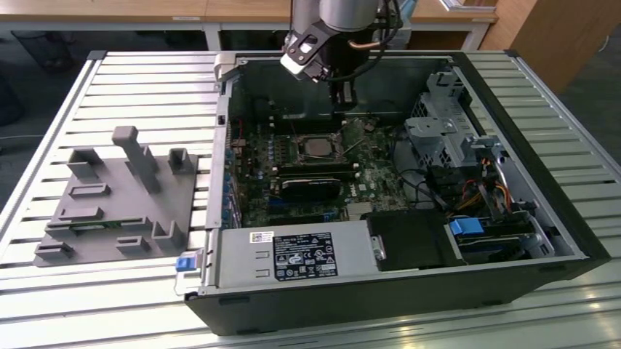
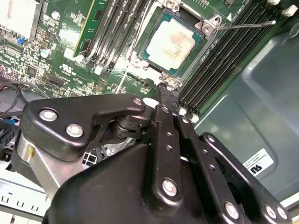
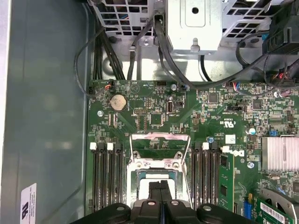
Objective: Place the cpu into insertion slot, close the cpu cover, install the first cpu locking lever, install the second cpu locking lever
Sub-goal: 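Close the cpu cover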
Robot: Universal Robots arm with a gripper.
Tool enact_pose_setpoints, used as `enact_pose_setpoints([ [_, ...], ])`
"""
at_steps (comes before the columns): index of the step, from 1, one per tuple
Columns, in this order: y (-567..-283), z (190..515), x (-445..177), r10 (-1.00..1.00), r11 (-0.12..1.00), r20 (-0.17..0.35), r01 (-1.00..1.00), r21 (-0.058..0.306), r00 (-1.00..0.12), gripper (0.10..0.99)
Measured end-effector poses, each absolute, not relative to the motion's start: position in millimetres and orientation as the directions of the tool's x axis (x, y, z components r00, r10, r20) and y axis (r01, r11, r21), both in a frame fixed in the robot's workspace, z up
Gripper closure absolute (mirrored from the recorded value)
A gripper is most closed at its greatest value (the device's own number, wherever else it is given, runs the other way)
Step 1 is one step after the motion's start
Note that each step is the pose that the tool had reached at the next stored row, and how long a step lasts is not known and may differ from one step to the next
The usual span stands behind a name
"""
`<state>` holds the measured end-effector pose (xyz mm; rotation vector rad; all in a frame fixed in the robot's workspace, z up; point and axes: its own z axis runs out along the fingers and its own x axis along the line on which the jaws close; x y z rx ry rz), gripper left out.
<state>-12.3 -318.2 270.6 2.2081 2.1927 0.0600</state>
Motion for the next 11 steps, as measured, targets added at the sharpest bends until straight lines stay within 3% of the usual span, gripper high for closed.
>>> enact_pose_setpoints([
  [11,-318.2,270.6,-8.3,1.0,-0.007,0.007,0.999,0.048,0.007,0.98],
])
